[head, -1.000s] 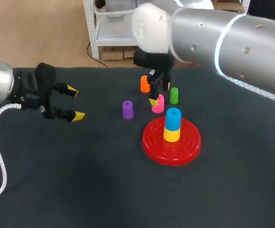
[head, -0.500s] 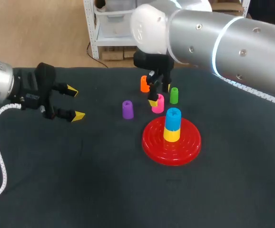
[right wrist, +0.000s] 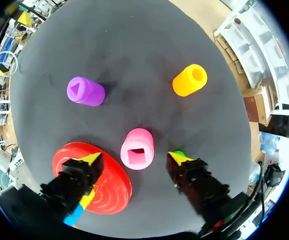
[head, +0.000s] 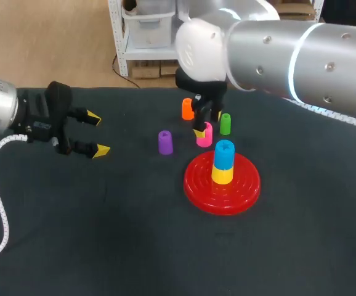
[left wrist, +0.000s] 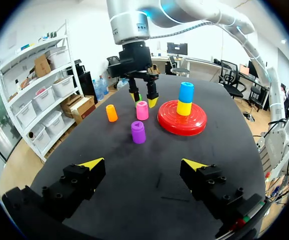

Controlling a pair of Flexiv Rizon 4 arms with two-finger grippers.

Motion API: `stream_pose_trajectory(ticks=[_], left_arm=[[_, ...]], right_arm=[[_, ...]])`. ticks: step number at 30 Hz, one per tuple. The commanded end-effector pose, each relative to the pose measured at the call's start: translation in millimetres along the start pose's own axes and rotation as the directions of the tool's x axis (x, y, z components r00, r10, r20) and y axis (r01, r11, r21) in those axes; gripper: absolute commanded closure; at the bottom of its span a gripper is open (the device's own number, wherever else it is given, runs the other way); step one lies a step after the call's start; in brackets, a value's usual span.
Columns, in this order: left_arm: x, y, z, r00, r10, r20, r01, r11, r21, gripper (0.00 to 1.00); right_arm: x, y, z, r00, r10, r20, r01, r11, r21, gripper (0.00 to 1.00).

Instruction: Pick up and stack the cylinders on the red base in this order: pink,purple,orange,green

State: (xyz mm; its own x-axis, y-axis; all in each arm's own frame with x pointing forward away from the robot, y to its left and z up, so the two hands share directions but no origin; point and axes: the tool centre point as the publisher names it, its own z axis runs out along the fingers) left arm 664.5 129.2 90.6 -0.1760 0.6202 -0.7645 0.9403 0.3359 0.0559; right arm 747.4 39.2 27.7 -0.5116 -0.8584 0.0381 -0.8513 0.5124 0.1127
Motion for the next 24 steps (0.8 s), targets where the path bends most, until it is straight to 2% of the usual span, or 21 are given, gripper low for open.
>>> stream_pose_trajectory(ticks=[1,4,10,12,16,17,18,22,24], left_arm=[[-0.8,1.7,1,1.000,0.000,-0.006,0.001,1.000,0.004,0.00],[-0.8,1.7,1,1.000,0.000,-0.006,0.001,1.000,0.004,0.00],[-0.8,1.7,1,1.000,0.000,-0.006,0.001,1.000,0.004,0.00],[-0.8,1.7,1,1.000,0.000,-0.006,0.001,1.000,0.004,0.00],[-0.8,1.7,1,1.000,0.000,-0.006,0.001,1.000,0.004,0.00],[-0.8,1.7,1,1.000,0.000,-0.006,0.001,1.000,0.004,0.00],[-0.8,1.7,1,1.000,0.000,-0.006,0.001,1.000,0.004,0.00],[-0.8,1.7,1,1.000,0.000,-0.006,0.001,1.000,0.004,0.00],[-0.8,1.7,1,1.000,0.000,-0.006,0.001,1.000,0.004,0.00]], right_arm=[[6,5,2,0.992,-0.002,0.130,-0.004,0.999,0.042,0.45],[4,6,2,0.991,-0.004,0.134,-0.002,0.999,0.046,0.47],[0,7,3,0.990,-0.007,0.138,0.000,0.998,0.056,0.35],[0,6,4,0.990,-0.006,0.138,-0.002,0.998,0.059,0.34],[-1,5,6,0.991,0.002,0.135,-0.012,0.997,0.071,0.54],[-1,4,6,0.990,0.006,0.138,-0.016,0.997,0.073,0.64],[-1,4,6,0.990,0.007,0.139,-0.018,0.997,0.079,1.00],[1,4,-6,0.984,0.004,0.178,-0.021,0.995,0.096,1.00],[3,7,-24,0.981,-0.024,0.192,0.003,0.994,0.111,1.00]])
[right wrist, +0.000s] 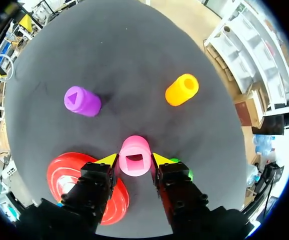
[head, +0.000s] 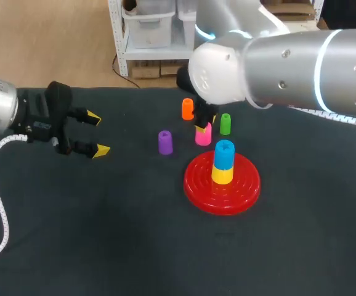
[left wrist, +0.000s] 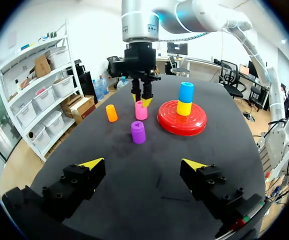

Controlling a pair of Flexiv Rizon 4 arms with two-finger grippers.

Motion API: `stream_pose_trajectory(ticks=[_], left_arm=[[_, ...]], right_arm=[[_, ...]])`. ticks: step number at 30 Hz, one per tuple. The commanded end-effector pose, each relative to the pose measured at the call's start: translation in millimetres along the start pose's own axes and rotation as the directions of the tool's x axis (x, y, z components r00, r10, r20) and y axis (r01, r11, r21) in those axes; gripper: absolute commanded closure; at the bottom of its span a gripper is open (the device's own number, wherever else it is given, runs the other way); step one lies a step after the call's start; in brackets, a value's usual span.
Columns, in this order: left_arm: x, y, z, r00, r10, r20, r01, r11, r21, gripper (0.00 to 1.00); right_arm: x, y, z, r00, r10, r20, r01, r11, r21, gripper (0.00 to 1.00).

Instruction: Pick up and stack the cylinders on the red base in this order: pink,purple,orange,green

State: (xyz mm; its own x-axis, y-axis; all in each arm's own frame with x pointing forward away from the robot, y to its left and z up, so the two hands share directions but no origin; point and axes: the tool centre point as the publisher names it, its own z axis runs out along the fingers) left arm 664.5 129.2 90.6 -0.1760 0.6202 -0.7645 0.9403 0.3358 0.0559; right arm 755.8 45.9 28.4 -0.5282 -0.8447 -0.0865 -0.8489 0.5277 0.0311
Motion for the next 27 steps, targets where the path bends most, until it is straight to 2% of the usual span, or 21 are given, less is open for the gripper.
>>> stream_pose_trajectory(ticks=[1,5,8,12,17,21,27], left_arm=[[-0.8,1.7,1,1.000,-0.001,-0.006,0.001,1.000,0.004,0.00],[-0.8,1.7,1,1.000,-0.001,-0.006,0.001,1.000,0.004,0.00],[-0.8,1.7,1,1.000,-0.001,-0.006,0.001,1.000,0.004,0.00],[-0.8,1.7,1,1.000,-0.001,-0.006,0.001,1.000,0.004,0.00],[-0.8,1.7,1,1.000,-0.001,-0.006,0.001,1.000,0.004,0.00],[-0.8,1.7,1,1.000,-0.001,-0.006,0.001,1.000,0.004,0.00],[-0.8,1.7,1,1.000,-0.001,-0.006,0.001,1.000,0.004,0.00]], right_arm=[[11,9,-31,0.996,-0.032,0.077,0.030,0.999,0.033,1.00],[18,17,-75,0.988,-0.120,0.100,0.117,0.992,0.037,1.00],[34,26,-111,0.974,-0.194,0.114,0.187,0.980,0.068,1.00],[61,42,-137,0.967,-0.221,0.126,0.210,0.973,0.094,1.00],[89,65,-143,0.961,-0.217,0.174,0.200,0.974,0.108,1.00],[97,72,-141,0.960,-0.187,0.207,0.169,0.980,0.101,1.00],[102,78,-130,0.971,-0.186,0.153,0.181,0.983,0.045,1.00]])
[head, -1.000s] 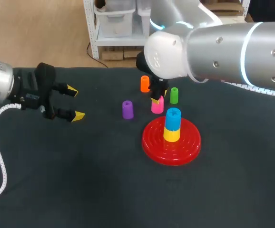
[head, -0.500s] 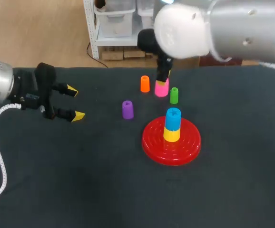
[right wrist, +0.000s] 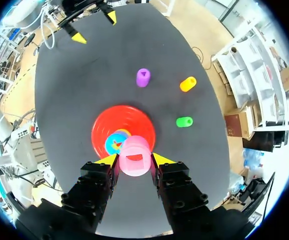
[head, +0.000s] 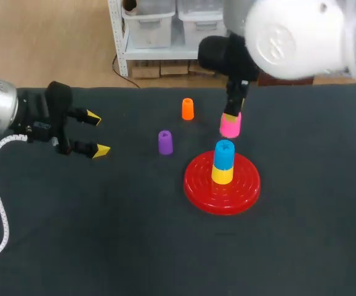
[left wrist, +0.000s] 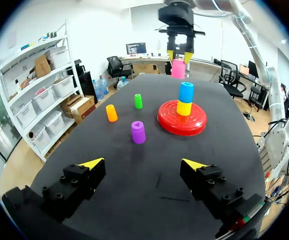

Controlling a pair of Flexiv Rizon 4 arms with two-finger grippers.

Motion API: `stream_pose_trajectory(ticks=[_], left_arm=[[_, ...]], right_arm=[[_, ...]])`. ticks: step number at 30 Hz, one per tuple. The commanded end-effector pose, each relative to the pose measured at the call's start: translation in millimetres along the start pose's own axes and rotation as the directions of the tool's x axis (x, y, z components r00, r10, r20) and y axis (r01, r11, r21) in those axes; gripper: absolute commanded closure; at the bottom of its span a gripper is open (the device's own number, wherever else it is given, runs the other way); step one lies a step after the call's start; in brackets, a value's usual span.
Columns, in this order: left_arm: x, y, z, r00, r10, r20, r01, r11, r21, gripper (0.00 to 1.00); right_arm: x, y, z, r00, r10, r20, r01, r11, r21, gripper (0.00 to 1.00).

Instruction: Pick up and stack the cylinders on the red base in this order: pink,purple,orange,green

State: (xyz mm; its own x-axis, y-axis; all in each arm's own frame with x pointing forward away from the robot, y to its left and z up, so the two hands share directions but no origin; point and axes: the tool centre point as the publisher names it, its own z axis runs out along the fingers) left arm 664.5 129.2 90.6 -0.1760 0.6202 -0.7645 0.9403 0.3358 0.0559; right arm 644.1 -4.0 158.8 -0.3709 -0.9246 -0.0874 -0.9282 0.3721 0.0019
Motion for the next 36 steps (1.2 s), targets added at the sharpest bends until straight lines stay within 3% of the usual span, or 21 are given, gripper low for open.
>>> stream_pose_trajectory(ticks=[1,15,28,36], left_arm=[[-0.8,1.7,1,1.000,0.000,-0.006,0.001,1.000,0.004,0.00],[-0.8,1.7,1,1.000,0.000,-0.006,0.001,1.000,0.004,0.00],[-0.8,1.7,1,1.000,0.000,-0.006,0.001,1.000,0.004,0.00],[-0.8,1.7,1,1.000,0.000,-0.006,0.001,1.000,0.004,0.00]], right_arm=[[11,8,8,0.989,-0.012,0.147,0.010,1.000,0.015,1.00],[-3,10,22,0.992,-0.120,0.046,0.123,0.990,-0.067,1.00],[-8,24,18,0.979,-0.202,0.009,0.202,0.972,-0.117,1.00],[-6,30,40,0.975,-0.217,-0.059,0.213,0.975,-0.055,1.00]])
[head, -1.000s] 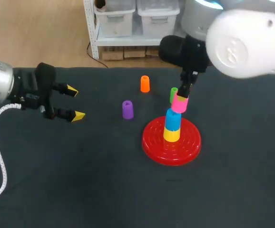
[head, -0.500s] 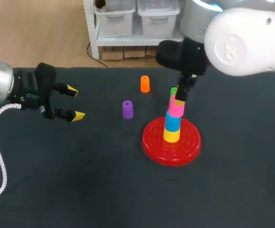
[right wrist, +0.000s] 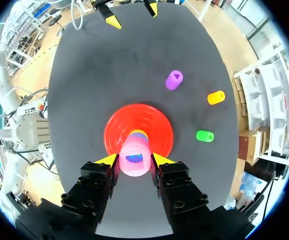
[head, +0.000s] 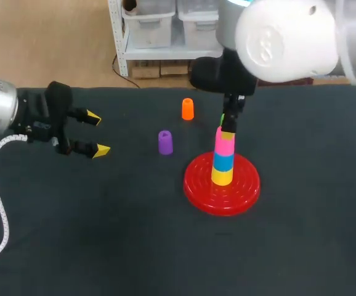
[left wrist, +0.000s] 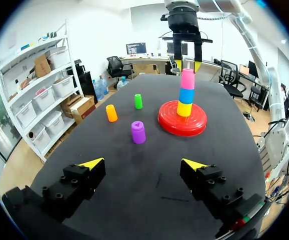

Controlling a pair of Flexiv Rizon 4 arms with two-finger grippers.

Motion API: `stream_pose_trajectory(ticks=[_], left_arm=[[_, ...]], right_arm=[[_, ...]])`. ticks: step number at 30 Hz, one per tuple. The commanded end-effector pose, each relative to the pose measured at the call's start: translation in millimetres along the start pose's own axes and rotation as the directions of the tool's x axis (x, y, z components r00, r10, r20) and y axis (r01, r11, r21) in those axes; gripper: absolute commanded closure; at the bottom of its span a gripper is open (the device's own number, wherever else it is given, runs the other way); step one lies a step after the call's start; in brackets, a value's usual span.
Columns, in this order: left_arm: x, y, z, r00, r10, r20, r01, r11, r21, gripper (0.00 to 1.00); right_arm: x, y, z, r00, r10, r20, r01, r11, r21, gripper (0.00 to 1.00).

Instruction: Pick up and stack the cylinders on the red base in this order: pink,purple,orange,green

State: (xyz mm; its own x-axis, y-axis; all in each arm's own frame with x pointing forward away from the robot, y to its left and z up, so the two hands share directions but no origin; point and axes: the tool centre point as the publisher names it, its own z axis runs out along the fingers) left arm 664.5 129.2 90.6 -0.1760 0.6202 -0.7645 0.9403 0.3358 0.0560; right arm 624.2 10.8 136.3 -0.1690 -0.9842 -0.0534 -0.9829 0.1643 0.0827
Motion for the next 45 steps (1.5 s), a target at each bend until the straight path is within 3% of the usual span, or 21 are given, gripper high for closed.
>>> stream_pose_trajectory(ticks=[1,12,13,14,15,23,30,38,45], left_arm=[[-0.8,1.7,1,1.000,-0.001,-0.006,0.001,1.000,0.004,0.00],[-0.8,1.7,1,1.000,-0.001,-0.006,0.001,1.000,0.004,0.00],[-0.8,1.7,1,1.000,-0.001,-0.006,0.001,1.000,0.004,0.00],[-0.8,1.7,1,1.000,-0.001,-0.006,0.001,1.000,0.004,0.00],[-0.8,1.7,1,1.000,-0.001,-0.006,0.001,1.000,0.004,0.00],[-0.8,1.7,1,1.000,-0.001,-0.006,0.001,1.000,0.004,0.00],[-0.8,1.7,1,1.000,-0.001,-0.006,0.001,1.000,0.004,0.00],[-0.8,1.7,1,1.000,-0.001,-0.006,0.001,1.000,0.004,0.00],[-0.8,1.7,1,1.000,-0.001,-0.006,0.001,1.000,0.004,0.00]], right_arm=[[-4,4,20,1.000,-0.005,-0.031,0.007,0.999,0.051,1.00],[3,3,33,0.993,0.114,0.029,-0.116,0.989,0.088,1.00],[3,2,30,0.992,0.123,0.039,-0.126,0.988,0.087,0.89],[3,2,28,0.990,0.131,0.048,-0.134,0.988,0.081,0.55],[2,1,25,0.988,0.142,0.064,-0.146,0.987,0.064,0.00],[-8,-4,0,0.981,0.160,0.110,-0.157,0.987,-0.036,0.00],[-32,-18,-10,0.993,0.058,0.104,-0.058,0.998,-0.003,0.00],[-62,-36,14,0.996,-0.036,0.085,0.037,0.999,-0.011,0.00],[-84,-48,61,0.997,-0.071,0.043,0.071,0.997,0.000,0.00]])
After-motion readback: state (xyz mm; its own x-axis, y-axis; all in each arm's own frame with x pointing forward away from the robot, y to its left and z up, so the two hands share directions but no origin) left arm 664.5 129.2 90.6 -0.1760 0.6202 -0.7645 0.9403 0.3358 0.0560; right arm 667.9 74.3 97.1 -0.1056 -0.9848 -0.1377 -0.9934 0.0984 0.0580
